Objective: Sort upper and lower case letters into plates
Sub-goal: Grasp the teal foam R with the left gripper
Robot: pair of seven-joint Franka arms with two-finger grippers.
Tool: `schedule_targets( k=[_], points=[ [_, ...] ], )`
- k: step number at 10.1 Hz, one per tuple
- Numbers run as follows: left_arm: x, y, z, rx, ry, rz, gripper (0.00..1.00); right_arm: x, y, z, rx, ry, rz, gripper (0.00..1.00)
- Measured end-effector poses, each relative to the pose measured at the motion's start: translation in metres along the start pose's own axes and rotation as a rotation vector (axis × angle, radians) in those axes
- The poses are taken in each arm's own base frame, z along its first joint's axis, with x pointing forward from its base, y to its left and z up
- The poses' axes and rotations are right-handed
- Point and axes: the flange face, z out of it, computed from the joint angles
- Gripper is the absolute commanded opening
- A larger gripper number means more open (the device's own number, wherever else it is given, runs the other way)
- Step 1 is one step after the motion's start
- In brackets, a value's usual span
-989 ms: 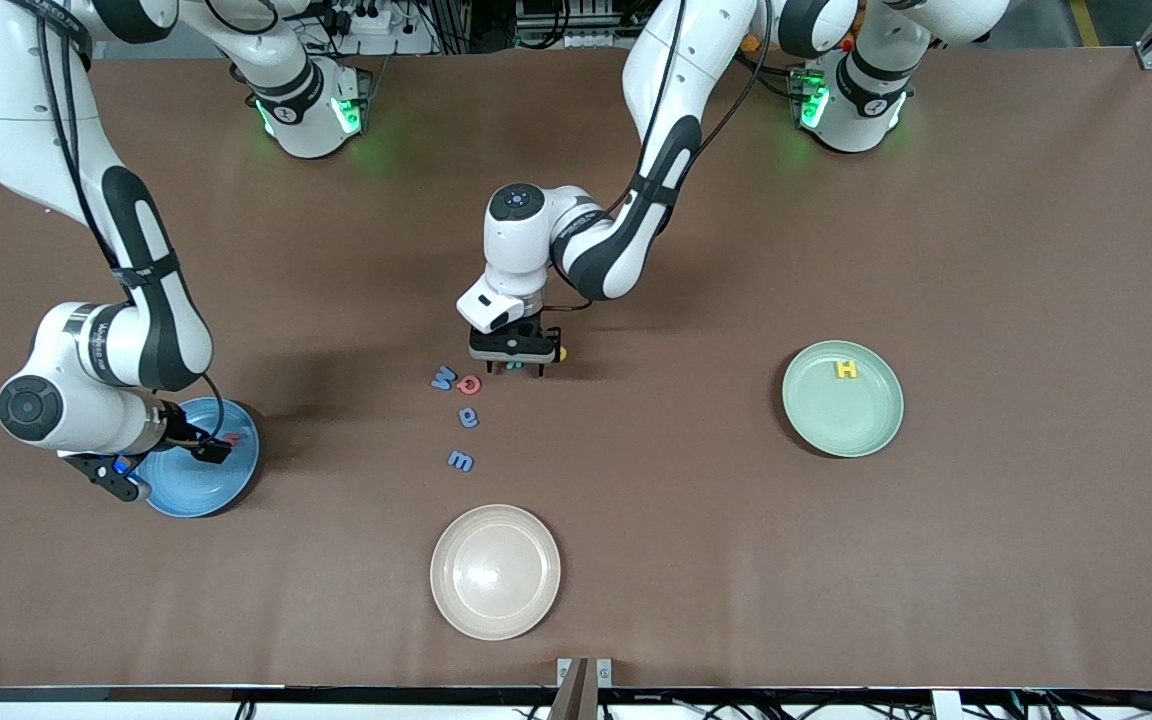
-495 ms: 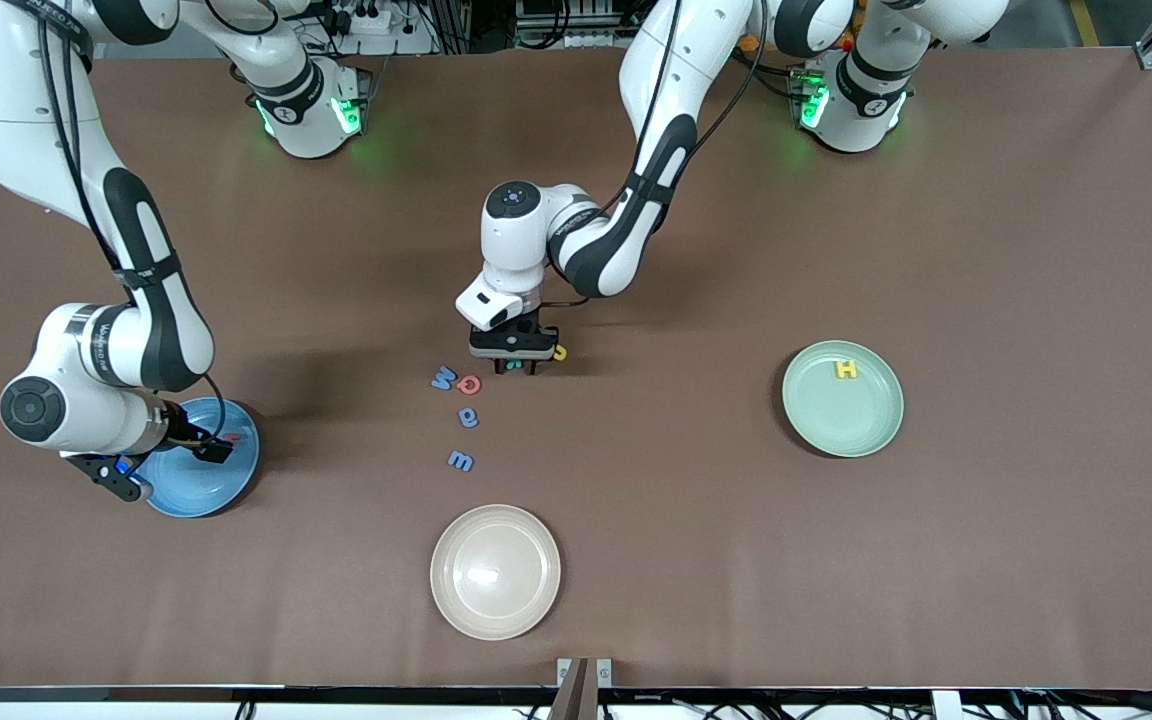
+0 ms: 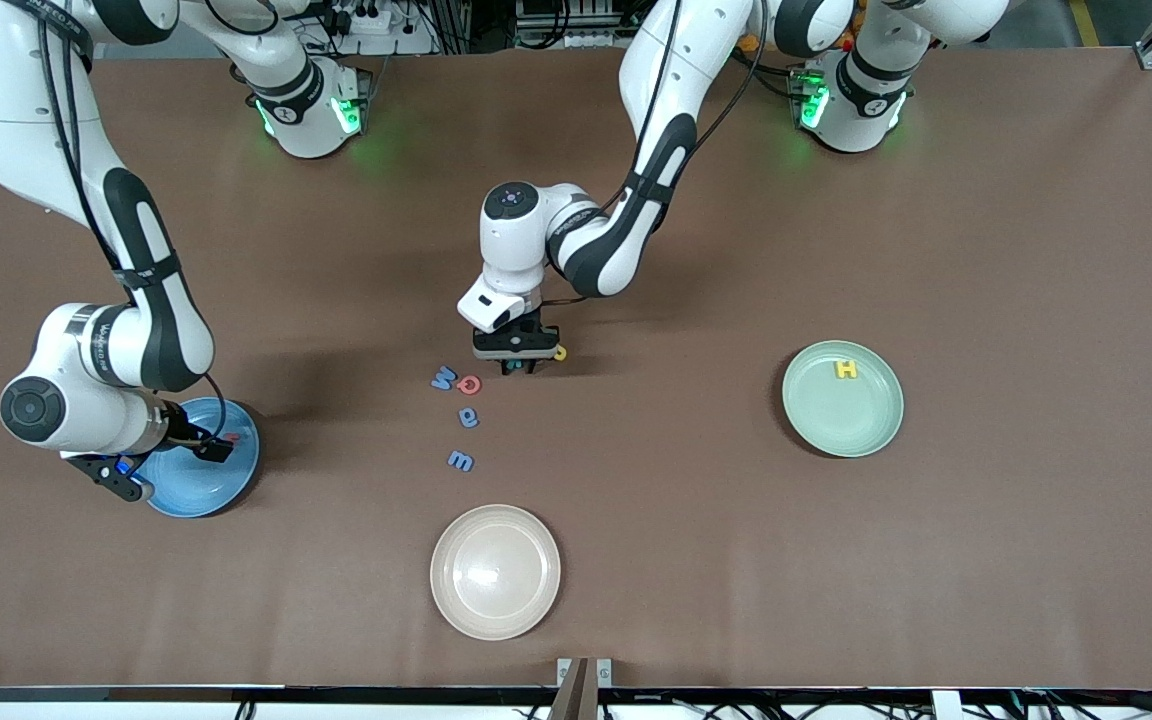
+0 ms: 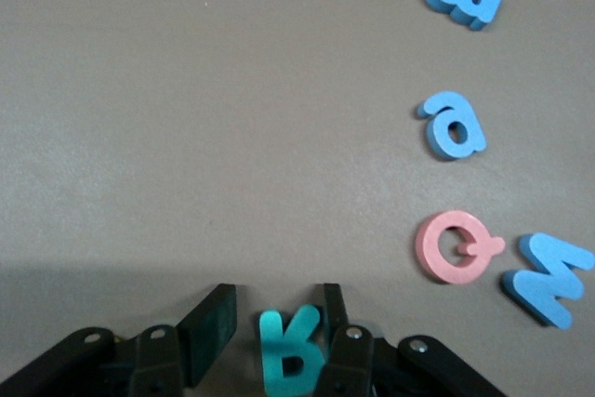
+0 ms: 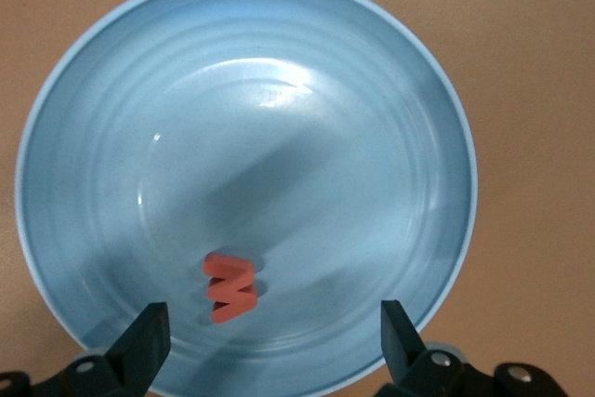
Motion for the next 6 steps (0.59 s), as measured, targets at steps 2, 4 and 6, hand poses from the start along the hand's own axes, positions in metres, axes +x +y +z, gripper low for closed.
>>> schedule_targets(
  k=[2, 4, 6],
  points=[
    [-0.011, 0.006, -0.003, 0.000, -0.003, 0.018, 0.47, 0.000, 0.000, 0.000, 0.000, 0.000, 0.000, 1.00],
    [-0.016, 0.010, -0.004, 0.000, -0.001, 0.031, 0.47, 0.000, 0.000, 0.000, 0.000, 0.000, -0.001, 1.00],
    [-0.018, 0.010, -0.004, 0.006, 0.009, 0.055, 0.47, 0.000, 0.000, 0.000, 0.000, 0.000, -0.001, 1.00]
  ],
)
